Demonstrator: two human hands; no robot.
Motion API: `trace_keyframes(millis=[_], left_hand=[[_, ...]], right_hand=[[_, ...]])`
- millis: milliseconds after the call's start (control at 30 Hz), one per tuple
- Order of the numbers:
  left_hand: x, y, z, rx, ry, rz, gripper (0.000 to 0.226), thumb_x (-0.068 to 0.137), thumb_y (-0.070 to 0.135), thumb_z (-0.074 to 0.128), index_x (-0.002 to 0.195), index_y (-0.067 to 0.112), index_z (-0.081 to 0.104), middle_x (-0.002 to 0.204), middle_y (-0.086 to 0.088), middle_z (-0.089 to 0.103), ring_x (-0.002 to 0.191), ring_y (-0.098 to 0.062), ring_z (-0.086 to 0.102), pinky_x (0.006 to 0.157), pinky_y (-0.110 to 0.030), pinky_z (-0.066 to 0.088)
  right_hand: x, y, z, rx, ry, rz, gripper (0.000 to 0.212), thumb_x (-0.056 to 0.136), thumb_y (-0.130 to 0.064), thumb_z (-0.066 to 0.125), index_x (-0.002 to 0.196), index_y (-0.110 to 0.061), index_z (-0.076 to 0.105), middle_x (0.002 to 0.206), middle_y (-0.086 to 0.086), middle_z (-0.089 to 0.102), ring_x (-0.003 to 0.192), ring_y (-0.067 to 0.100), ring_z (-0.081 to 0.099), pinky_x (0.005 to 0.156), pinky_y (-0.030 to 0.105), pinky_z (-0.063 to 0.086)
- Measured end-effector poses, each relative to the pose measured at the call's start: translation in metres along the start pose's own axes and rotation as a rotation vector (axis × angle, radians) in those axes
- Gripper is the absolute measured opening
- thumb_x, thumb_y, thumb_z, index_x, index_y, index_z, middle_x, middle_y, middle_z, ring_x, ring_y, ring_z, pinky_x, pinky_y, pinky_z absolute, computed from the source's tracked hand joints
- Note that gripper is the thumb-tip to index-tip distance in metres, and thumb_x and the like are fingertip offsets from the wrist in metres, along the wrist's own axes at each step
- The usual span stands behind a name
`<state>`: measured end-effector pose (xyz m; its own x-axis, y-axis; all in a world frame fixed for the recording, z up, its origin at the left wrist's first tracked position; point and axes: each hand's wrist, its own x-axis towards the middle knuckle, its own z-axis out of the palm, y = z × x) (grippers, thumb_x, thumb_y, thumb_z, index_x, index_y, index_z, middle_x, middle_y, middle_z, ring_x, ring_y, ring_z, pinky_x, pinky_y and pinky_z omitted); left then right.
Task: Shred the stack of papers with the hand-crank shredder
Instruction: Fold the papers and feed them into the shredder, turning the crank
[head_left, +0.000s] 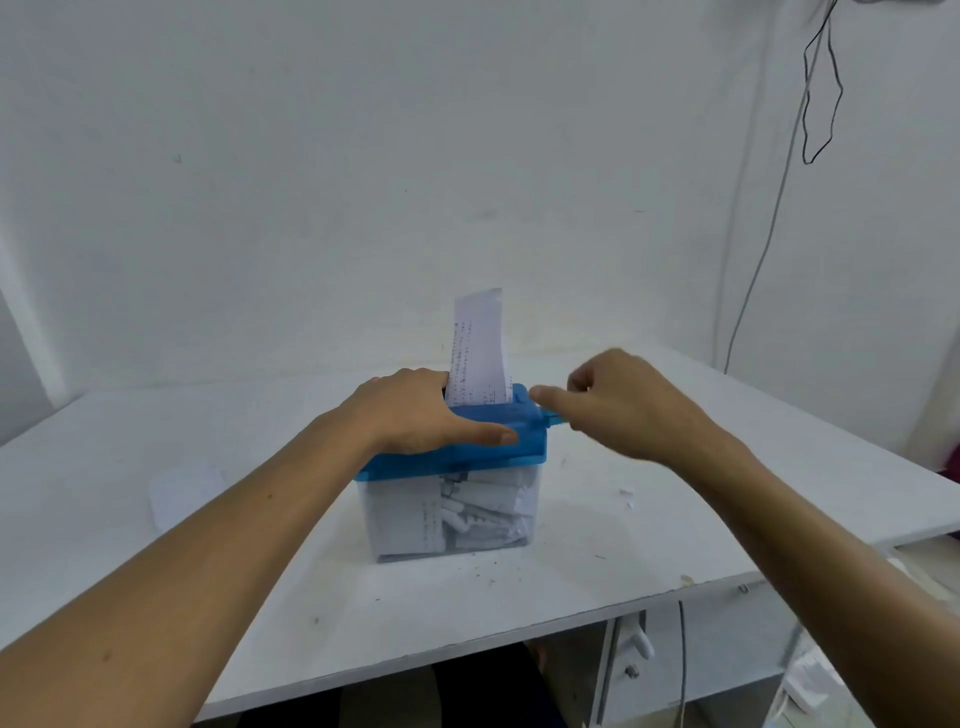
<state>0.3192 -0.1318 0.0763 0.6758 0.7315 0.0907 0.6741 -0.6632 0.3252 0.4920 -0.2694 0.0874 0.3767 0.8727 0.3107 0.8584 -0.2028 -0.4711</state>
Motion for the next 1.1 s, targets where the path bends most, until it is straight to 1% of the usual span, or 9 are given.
trace_keyframes(millis=[167,333,433,567,633,700,767,1000,1100], left_hand=[[0.003,-0.001,0.000,0.011,0.013,-0.034,0.086,0.051,0.096,0.058,0.126,0.053,0.054,0.116,0.017,0.063,0.099,-0.013,0.061,0.087,-0.037,0.054],[0.007,-0.005,0.002,-0.012,0.019,-0.047,0.099,0.042,0.099,0.056,0.127,0.048,0.057,0.113,0.016,0.065,0.094,-0.011,0.063,0.086,-0.040,0.057],[0.006,-0.006,0.002,-0.029,0.013,-0.026,0.093,0.044,0.098,0.058,0.123,0.050,0.057,0.112,0.017,0.065,0.094,-0.010,0.063,0.085,-0.039,0.057],[0.004,-0.005,0.001,-0.043,0.030,-0.022,0.094,0.044,0.097,0.058,0.125,0.050,0.057,0.114,0.018,0.065,0.098,-0.010,0.062,0.086,-0.036,0.055],[0.004,-0.003,0.001,-0.033,0.039,-0.028,0.098,0.041,0.099,0.054,0.125,0.048,0.059,0.113,0.018,0.065,0.097,-0.010,0.062,0.083,-0.035,0.055],[0.003,-0.002,0.002,-0.019,0.057,-0.040,0.100,0.040,0.101,0.050,0.123,0.047,0.060,0.112,0.018,0.066,0.095,-0.009,0.062,0.081,-0.035,0.054],[0.001,0.000,0.003,-0.012,0.066,-0.048,0.101,0.039,0.103,0.048,0.122,0.046,0.060,0.111,0.018,0.065,0.095,-0.009,0.061,0.081,-0.035,0.054],[0.000,0.001,0.001,-0.048,0.019,-0.037,0.115,0.036,0.104,0.051,0.134,0.043,0.055,0.123,0.014,0.063,0.101,-0.013,0.061,0.086,-0.040,0.055],[0.000,0.001,0.001,-0.049,0.022,-0.047,0.116,0.035,0.103,0.052,0.134,0.043,0.055,0.123,0.014,0.063,0.101,-0.014,0.060,0.085,-0.038,0.054]], right_hand=[[0.037,-0.004,0.012,-0.086,0.305,-0.028,0.047,0.090,-0.034,0.055,0.050,-0.015,0.039,0.046,0.000,0.037,0.044,0.019,0.030,0.048,0.025,0.031],[0.082,-0.011,0.016,0.029,0.460,-0.091,0.053,0.092,-0.045,0.056,0.051,-0.014,0.044,0.048,0.000,0.052,0.045,0.019,0.048,0.050,0.026,0.040],[0.110,-0.007,0.037,0.141,0.386,-0.009,0.057,0.091,-0.052,0.056,0.049,-0.016,0.043,0.047,0.000,0.054,0.050,0.024,0.061,0.054,0.029,0.048],[0.122,0.013,0.077,0.257,0.159,0.182,0.056,0.094,-0.048,0.057,0.052,-0.016,0.038,0.048,-0.001,0.045,0.042,0.016,0.045,0.051,0.024,0.037],[0.113,0.023,0.090,0.279,0.005,0.269,0.050,0.098,-0.036,0.057,0.058,-0.012,0.040,0.056,0.003,0.048,0.047,0.015,0.043,0.048,0.025,0.037],[0.098,0.032,0.099,0.253,-0.139,0.305,0.036,0.098,-0.015,0.057,0.065,-0.006,0.045,0.061,0.007,0.051,0.049,0.015,0.045,0.044,0.023,0.037],[0.081,0.040,0.103,0.191,-0.239,0.324,0.019,0.096,-0.008,0.057,0.078,-0.002,0.054,0.064,0.009,0.056,0.050,0.015,0.051,0.043,0.022,0.041],[0.036,0.033,0.082,0.163,-0.292,0.349,0.026,0.098,-0.016,0.058,0.074,-0.005,0.057,0.068,0.006,0.062,0.054,0.015,0.055,0.053,0.022,0.049],[0.017,0.031,0.074,0.203,-0.310,0.322,0.032,0.102,-0.022,0.048,0.077,-0.005,0.056,0.070,0.009,0.063,0.053,0.016,0.053,0.053,0.023,0.047]])
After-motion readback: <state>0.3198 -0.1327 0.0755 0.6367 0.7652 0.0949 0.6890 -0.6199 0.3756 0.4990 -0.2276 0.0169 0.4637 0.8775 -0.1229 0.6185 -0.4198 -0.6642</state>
